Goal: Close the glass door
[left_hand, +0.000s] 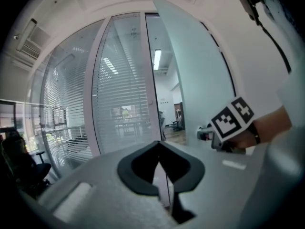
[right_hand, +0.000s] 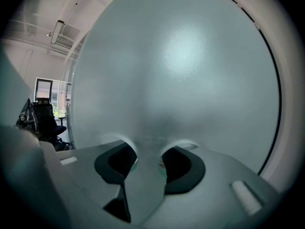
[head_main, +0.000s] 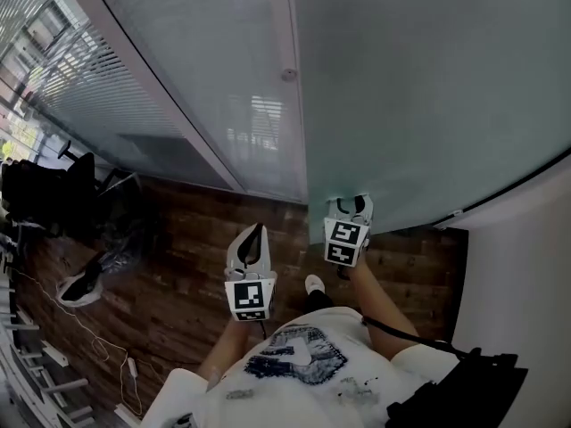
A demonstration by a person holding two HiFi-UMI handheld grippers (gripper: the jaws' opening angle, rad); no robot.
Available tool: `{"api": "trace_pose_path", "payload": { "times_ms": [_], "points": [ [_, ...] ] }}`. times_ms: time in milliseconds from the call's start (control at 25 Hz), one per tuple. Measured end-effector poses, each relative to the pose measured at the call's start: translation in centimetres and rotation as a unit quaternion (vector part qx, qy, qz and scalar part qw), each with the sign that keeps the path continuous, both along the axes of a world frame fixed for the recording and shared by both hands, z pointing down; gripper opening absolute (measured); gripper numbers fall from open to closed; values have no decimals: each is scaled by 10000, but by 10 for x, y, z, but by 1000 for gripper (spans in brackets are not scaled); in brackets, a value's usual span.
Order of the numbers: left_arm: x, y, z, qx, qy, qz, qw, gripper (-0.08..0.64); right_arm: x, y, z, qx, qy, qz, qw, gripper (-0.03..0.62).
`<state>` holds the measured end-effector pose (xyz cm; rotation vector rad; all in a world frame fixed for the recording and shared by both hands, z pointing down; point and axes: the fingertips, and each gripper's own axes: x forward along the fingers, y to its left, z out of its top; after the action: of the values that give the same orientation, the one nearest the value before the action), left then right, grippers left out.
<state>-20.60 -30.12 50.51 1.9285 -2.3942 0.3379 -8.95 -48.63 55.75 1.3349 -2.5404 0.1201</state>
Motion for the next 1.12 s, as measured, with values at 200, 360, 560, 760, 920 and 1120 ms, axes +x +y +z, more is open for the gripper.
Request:
{"api": "trace_pose_path", "payload": {
  "times_ms": [200, 360, 560, 760, 920, 1120],
  "points": [
    [-14, -15, 3, -58, 11, -122, 9999, 2, -12, -20, 0, -41, 35, 101, 9999, 170],
    [-23, -27, 5, -98, 26, -164, 9998, 2, -19, -34, -4, 9, 164, 170, 9997, 170],
    [-31, -40, 14, -237, 68, -262, 9994, 2, -25, -47, -6, 210, 199, 200, 9994, 170],
    [-40, -51, 17, -274, -7, -409, 9988, 2, -31, -57, -8, 344, 189, 254, 9989, 169],
    [-42, -57, 21, -309, 14, -427, 9986, 2, -35, -64, -7, 361, 180, 320, 9987, 167],
    [-54, -75, 20, -285, -3, -310, 9991, 2, -41, -74, -12, 505, 194, 397, 9977, 164]
  ]
}}
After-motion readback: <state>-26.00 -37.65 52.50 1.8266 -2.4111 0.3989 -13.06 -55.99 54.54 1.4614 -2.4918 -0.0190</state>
